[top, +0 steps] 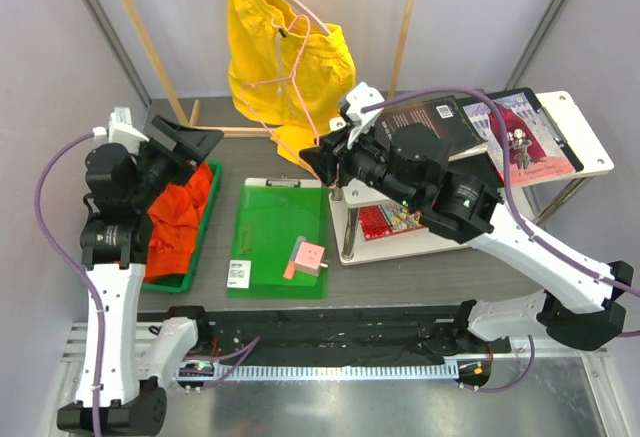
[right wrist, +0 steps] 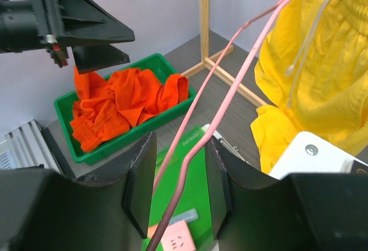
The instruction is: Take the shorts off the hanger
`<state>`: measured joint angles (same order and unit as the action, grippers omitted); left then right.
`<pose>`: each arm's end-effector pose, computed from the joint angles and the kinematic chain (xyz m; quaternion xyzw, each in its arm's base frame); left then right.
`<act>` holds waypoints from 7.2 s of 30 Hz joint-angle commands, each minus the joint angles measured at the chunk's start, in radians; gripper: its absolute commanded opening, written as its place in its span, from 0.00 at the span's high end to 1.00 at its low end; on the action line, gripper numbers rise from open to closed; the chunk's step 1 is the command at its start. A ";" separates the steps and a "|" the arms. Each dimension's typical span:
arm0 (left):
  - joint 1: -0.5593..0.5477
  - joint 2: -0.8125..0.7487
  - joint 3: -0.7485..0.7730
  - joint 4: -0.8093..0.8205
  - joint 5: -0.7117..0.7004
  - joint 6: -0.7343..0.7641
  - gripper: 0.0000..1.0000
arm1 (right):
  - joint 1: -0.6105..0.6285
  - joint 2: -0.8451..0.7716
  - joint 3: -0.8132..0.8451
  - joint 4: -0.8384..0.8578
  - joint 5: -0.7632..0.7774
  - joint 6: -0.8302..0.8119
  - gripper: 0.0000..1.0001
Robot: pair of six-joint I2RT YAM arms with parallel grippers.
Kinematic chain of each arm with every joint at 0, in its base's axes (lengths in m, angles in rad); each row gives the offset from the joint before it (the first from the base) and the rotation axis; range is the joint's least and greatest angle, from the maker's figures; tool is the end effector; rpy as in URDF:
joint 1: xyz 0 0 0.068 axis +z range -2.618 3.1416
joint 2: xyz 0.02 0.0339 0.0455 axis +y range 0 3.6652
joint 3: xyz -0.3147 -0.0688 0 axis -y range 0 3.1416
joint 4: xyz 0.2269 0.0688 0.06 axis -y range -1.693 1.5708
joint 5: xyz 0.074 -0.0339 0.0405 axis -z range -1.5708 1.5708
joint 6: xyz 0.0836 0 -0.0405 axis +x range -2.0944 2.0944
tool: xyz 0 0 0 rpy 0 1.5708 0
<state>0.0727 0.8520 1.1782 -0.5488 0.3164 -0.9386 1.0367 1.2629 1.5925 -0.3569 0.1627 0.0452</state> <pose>0.1596 -0.0145 0.4460 -0.2877 0.7226 -0.3703 0.5079 0.1523 0.2310 0.5393 -0.2900 0.6553 0.3080 0.6258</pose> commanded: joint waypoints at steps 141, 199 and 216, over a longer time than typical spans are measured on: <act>-0.194 1.016 1.068 0.087 0.091 0.012 1.00 | 0.022 -0.500 -0.235 0.130 0.316 0.015 0.10; 0.022 0.477 0.600 -0.194 0.096 0.273 0.33 | 0.022 -0.255 -0.079 0.003 0.290 0.059 0.10; 0.016 -0.022 0.058 -0.031 0.335 0.133 0.34 | -0.039 0.124 0.314 -0.040 0.465 -0.120 0.09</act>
<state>0.0898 0.8745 1.3048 -0.6586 0.5568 -0.7582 1.0340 1.3167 1.8019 -0.4023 0.5865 -0.0139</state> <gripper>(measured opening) 0.666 0.909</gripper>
